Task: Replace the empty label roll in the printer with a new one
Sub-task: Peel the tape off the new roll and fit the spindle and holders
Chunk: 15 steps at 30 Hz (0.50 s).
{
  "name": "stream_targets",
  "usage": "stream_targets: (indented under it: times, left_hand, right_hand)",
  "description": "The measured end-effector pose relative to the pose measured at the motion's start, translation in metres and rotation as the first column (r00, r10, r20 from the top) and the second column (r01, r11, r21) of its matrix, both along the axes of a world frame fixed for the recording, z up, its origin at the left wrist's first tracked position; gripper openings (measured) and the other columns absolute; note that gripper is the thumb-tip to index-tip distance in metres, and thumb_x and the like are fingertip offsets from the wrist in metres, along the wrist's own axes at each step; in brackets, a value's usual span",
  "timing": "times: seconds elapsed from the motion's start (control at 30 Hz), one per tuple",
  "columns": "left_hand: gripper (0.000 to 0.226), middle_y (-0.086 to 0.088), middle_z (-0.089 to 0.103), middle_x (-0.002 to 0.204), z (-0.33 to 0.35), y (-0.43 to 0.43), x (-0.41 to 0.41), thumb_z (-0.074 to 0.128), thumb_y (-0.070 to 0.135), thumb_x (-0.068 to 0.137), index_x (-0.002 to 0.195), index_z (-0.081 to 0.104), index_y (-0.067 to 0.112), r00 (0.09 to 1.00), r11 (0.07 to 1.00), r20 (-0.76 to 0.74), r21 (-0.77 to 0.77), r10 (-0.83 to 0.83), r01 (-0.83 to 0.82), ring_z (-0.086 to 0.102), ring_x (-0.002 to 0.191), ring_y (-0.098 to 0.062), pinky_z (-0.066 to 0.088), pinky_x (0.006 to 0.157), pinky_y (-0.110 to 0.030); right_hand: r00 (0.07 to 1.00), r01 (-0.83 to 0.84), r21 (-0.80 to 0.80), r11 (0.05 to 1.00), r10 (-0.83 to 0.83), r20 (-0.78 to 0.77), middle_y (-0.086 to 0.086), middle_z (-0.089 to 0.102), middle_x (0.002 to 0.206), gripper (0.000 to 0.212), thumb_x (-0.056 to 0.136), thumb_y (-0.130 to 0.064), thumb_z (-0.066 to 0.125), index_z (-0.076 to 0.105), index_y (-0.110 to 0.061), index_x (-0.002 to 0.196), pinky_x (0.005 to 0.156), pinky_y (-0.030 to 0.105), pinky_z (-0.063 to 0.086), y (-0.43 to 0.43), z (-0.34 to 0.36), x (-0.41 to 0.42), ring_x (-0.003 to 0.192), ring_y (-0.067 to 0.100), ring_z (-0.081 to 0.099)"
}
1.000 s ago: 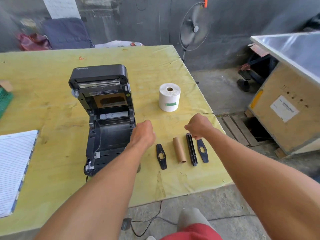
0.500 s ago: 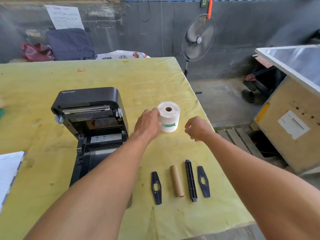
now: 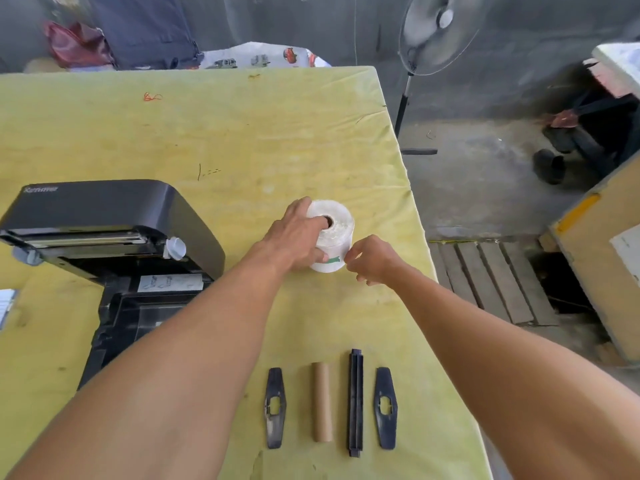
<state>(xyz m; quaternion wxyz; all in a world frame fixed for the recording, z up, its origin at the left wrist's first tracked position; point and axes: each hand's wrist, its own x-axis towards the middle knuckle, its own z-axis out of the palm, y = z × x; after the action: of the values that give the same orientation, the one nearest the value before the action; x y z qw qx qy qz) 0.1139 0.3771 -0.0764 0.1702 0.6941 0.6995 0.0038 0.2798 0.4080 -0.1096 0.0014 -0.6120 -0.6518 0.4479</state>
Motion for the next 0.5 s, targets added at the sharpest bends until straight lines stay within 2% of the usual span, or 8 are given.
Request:
stream_targets:
  times: [0.13, 0.23, 0.27, 0.3, 0.33, 0.4, 0.43, 0.5]
  left_hand:
    - [0.060, -0.012, 0.016, 0.161, -0.005, 0.010, 0.002, 0.078, 0.043, 0.073, 0.124, 0.064, 0.015, 0.999, 0.997, 0.050, 0.080, -0.007, 0.003, -0.005, 0.150, -0.027, 0.019, 0.116, -0.049]
    - [0.055, -0.014, 0.045, 0.143, -0.010, 0.008, 0.012, 0.079, 0.046, 0.072, 0.104, 0.068, 0.002, 0.925, 0.946, 0.291, 0.138, 0.244, -0.293, 0.025, 0.142, -0.030, 0.032, 0.108, -0.042]
    - [0.057, -0.014, 0.055, 0.128, -0.012, 0.006, 0.013, 0.078, 0.049, 0.072, 0.099, 0.067, 0.000, 0.834, 0.894, 0.417, 0.100, 0.361, -0.437, 0.041, 0.130, -0.032, 0.040, 0.098, -0.039]
    - [0.060, -0.014, 0.062, 0.116, -0.013, 0.003, 0.012, 0.077, 0.051, 0.071, 0.096, 0.066, -0.002, 0.677, 0.820, 0.569, 0.009, 0.466, -0.572, 0.054, 0.115, -0.033, 0.045, 0.085, -0.036]
    - [0.060, -0.015, 0.066, 0.109, -0.013, -0.002, 0.011, 0.078, 0.051, 0.070, 0.096, 0.067, -0.002, 0.462, 0.738, 0.706, -0.127, 0.537, -0.663, 0.062, 0.104, -0.033, 0.047, 0.077, -0.035]
    - [0.050, -0.016, 0.070, 0.108, -0.013, -0.015, 0.011, 0.079, 0.046, 0.070, 0.095, 0.067, 0.005, 0.057, 0.611, 0.812, -0.388, 0.580, -0.690, 0.067, 0.095, -0.033, 0.055, 0.082, -0.042]
    - [0.043, -0.014, 0.070, 0.105, -0.013, -0.022, 0.012, 0.079, 0.044, 0.071, 0.093, 0.065, 0.009, -0.061, 0.579, 0.813, -0.462, 0.578, -0.672, 0.068, 0.091, -0.033, 0.056, 0.085, -0.048]
    - [0.034, -0.009, 0.068, 0.093, -0.011, -0.035, 0.015, 0.078, 0.040, 0.073, 0.088, 0.061, 0.015, -0.192, 0.549, 0.805, -0.535, 0.561, -0.642, 0.068, 0.081, -0.030, 0.058, 0.081, -0.052]
  right_hand:
    - [0.999, 0.021, -0.009, 1.000, -0.021, -0.045, 0.015, 0.067, 0.088, 0.027, 0.092, -0.003, 0.052, 0.067, 0.004, 0.113, 0.080, 0.044, 0.059, 0.003, 0.001, 0.006, 0.083, 0.036, 0.071]
    - [0.981, 0.096, 0.004, 0.995, -0.094, -0.170, 0.014, 0.064, 0.088, 0.021, 0.092, -0.004, 0.059, 0.066, -0.003, 0.111, 0.066, 0.036, 0.054, 0.003, 0.008, 0.021, 0.070, 0.025, 0.061]
    - [0.964, 0.131, 0.009, 0.991, -0.125, -0.234, 0.013, 0.063, 0.087, 0.022, 0.090, -0.003, 0.060, 0.065, -0.006, 0.112, 0.062, 0.033, 0.051, 0.001, 0.012, 0.027, 0.069, 0.024, 0.059]
    - [0.948, 0.155, 0.035, 0.987, -0.139, -0.286, 0.012, 0.063, 0.088, 0.025, 0.089, -0.004, 0.063, 0.065, -0.009, 0.113, 0.061, 0.030, 0.049, 0.000, 0.016, 0.031, 0.072, 0.024, 0.059]
    - [0.938, 0.164, 0.082, 0.983, -0.129, -0.322, 0.010, 0.065, 0.092, 0.028, 0.087, -0.007, 0.066, 0.065, -0.012, 0.114, 0.063, 0.030, 0.049, -0.002, 0.021, 0.033, 0.078, 0.024, 0.060]
    - [0.929, 0.158, 0.196, 0.968, -0.078, -0.362, 0.008, 0.064, 0.109, 0.035, 0.084, -0.015, 0.073, 0.066, -0.021, 0.118, 0.073, 0.031, 0.050, -0.007, 0.031, 0.032, 0.093, 0.023, 0.062]
    - [0.927, 0.153, 0.238, 0.959, -0.056, -0.372, 0.006, 0.062, 0.117, 0.039, 0.082, -0.020, 0.076, 0.066, -0.026, 0.120, 0.077, 0.031, 0.050, -0.011, 0.037, 0.029, 0.097, 0.021, 0.061]
    - [0.935, 0.115, 0.316, 0.942, 0.005, -0.354, 0.001, 0.055, 0.126, 0.047, 0.078, -0.028, 0.081, 0.065, -0.033, 0.122, 0.081, 0.030, 0.047, -0.020, 0.047, 0.022, 0.103, 0.018, 0.057]
